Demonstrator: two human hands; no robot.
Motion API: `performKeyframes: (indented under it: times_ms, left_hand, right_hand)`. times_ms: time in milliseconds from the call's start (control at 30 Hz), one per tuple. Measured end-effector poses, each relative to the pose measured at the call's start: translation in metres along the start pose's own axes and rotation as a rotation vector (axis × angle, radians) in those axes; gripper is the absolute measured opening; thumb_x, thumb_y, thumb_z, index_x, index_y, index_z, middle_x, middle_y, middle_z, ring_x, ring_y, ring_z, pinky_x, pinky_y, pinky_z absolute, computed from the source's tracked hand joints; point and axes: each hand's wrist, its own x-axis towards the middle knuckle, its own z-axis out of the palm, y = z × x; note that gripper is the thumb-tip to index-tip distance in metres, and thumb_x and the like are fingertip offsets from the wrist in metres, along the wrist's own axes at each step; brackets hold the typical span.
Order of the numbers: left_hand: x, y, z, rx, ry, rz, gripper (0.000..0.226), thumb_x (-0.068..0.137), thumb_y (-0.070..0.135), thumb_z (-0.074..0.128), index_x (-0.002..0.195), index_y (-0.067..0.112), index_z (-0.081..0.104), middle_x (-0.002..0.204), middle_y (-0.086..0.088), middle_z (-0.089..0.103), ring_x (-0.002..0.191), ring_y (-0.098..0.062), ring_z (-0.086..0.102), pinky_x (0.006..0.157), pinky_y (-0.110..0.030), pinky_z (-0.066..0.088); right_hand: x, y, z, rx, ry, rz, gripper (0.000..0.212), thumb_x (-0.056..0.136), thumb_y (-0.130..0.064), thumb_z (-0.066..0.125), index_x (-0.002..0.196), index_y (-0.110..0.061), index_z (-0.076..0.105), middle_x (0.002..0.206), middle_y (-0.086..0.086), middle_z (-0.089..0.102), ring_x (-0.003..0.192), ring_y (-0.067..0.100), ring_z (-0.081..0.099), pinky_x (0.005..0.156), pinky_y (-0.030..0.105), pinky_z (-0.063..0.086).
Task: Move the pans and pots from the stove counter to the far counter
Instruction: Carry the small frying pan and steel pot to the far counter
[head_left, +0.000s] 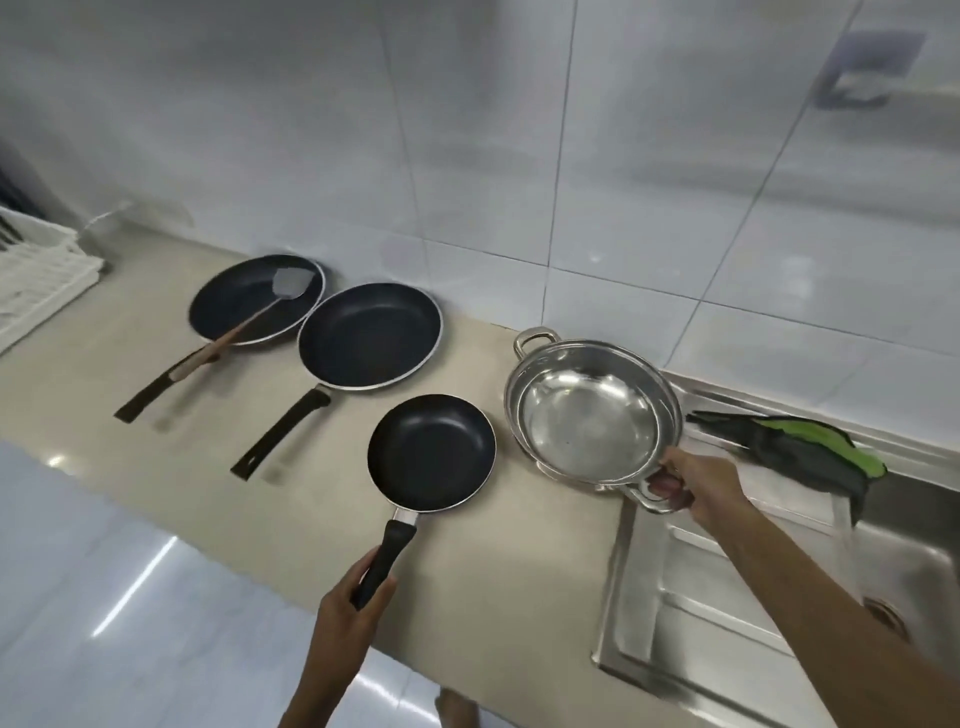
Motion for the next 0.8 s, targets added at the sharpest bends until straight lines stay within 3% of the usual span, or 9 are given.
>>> performKeyframes:
  times_ms: [167, 300, 400, 533, 667, 800]
  left_hand:
    - [0.052, -0.015, -0.026, 0.009, -0.061, 0.024, 0.039, 0.088, 0.027, 0.075, 0.123, 0.039, 0.066, 0.11, 0.035, 0.07, 0.107, 0.008, 0.064, 0.087, -0.017, 0.052]
    - [0.069, -0.021, -0.03, 0.001, -0.091, 0.042, 0.036, 0.087, 0.035, 0.075, 0.12, 0.046, 0.064, 0.113, 0.033, 0.07, 0.109, 0.008, 0.064, 0.086, -0.011, 0.05]
    - [0.076, -0.023, -0.028, -0.001, -0.103, 0.046, 0.035, 0.088, 0.038, 0.074, 0.115, 0.057, 0.063, 0.115, 0.033, 0.069, 0.11, 0.01, 0.063, 0.086, -0.014, 0.05]
    - [0.081, -0.021, -0.025, -0.004, -0.108, 0.053, 0.045, 0.088, 0.031, 0.075, 0.109, 0.068, 0.06, 0.114, 0.037, 0.067, 0.107, 0.014, 0.062, 0.082, -0.002, 0.046]
    - [0.086, -0.019, -0.025, 0.01, -0.115, 0.043, 0.045, 0.088, 0.031, 0.075, 0.109, 0.068, 0.059, 0.114, 0.038, 0.067, 0.108, 0.015, 0.061, 0.082, 0.0, 0.045]
    - [0.092, -0.019, -0.025, 0.008, -0.107, 0.048, 0.042, 0.088, 0.03, 0.075, 0.111, 0.061, 0.061, 0.115, 0.035, 0.068, 0.109, 0.012, 0.062, 0.09, -0.018, 0.048]
  right_hand:
    - [0.003, 0.004, 0.032, 0.015, 0.098, -0.007, 0.013, 0.071, 0.0, 0.076, 0.068, 0.001, 0.064, 0.047, 0.009, 0.063, 0.034, 0.019, 0.061, 0.036, 0.023, 0.042]
    - [0.005, 0.0, 0.048, 0.012, 0.118, -0.009, 0.015, 0.07, 0.0, 0.076, 0.065, -0.001, 0.062, 0.055, 0.013, 0.058, 0.038, 0.021, 0.054, 0.036, 0.021, 0.04]
    - [0.008, -0.004, 0.059, 0.021, 0.119, -0.006, 0.016, 0.069, 0.0, 0.075, 0.064, -0.003, 0.061, 0.048, 0.009, 0.057, 0.033, 0.017, 0.054, 0.034, 0.02, 0.039]
    - [0.015, -0.009, 0.072, 0.033, 0.083, -0.001, 0.017, 0.067, -0.002, 0.079, 0.068, -0.001, 0.062, 0.065, 0.018, 0.061, 0.054, 0.03, 0.06, 0.06, 0.037, 0.049]
    - [0.022, -0.017, 0.083, 0.043, 0.073, -0.002, 0.017, 0.068, 0.001, 0.078, 0.069, 0.001, 0.061, 0.07, 0.019, 0.059, 0.055, 0.028, 0.054, 0.044, 0.028, 0.053]
    - [0.03, -0.024, 0.088, 0.044, 0.059, -0.003, 0.015, 0.07, 0.004, 0.076, 0.072, 0.004, 0.061, 0.074, 0.021, 0.059, 0.054, 0.029, 0.054, 0.041, 0.027, 0.053]
